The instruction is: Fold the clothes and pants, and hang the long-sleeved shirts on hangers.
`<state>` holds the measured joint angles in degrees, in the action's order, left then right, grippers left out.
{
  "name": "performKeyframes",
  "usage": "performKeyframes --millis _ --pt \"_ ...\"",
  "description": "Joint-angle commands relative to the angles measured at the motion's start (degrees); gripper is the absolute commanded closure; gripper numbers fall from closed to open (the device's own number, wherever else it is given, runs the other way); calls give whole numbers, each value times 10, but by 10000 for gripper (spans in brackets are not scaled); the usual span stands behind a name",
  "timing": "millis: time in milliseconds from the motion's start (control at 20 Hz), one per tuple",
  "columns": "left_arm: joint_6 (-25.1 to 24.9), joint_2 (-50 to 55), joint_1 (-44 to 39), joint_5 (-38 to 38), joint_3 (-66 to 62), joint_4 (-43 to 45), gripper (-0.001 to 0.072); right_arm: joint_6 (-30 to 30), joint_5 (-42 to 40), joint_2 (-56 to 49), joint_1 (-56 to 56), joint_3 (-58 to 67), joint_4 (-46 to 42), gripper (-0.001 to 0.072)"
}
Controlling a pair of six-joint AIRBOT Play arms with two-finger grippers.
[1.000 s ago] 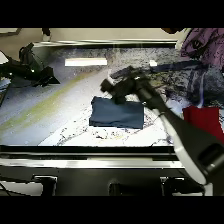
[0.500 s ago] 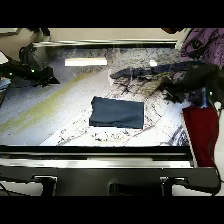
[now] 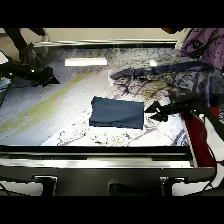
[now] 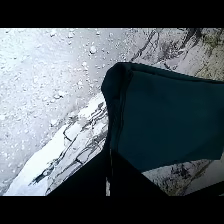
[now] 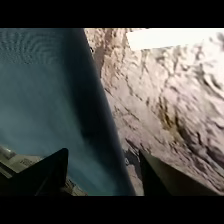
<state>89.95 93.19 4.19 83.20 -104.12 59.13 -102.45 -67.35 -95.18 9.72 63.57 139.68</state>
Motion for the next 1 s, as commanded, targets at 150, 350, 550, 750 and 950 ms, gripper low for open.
performKeyframes --millis 150,350,550,750,950 --pt "0 0 0 0 0 0 687 -41 58 -31 -53 -9 42 536" --pt "0 0 0 0 0 0 687 -29 42 -2 -38 35 34 682" --pt "0 0 0 0 0 0 687 49 29 14 2 143 -5 682" --pt "0 0 0 10 0 0 687 123 12 15 46 249 -80 682" --pt "0 0 0 15 0 0 687 171 7 16 110 312 -107 682"
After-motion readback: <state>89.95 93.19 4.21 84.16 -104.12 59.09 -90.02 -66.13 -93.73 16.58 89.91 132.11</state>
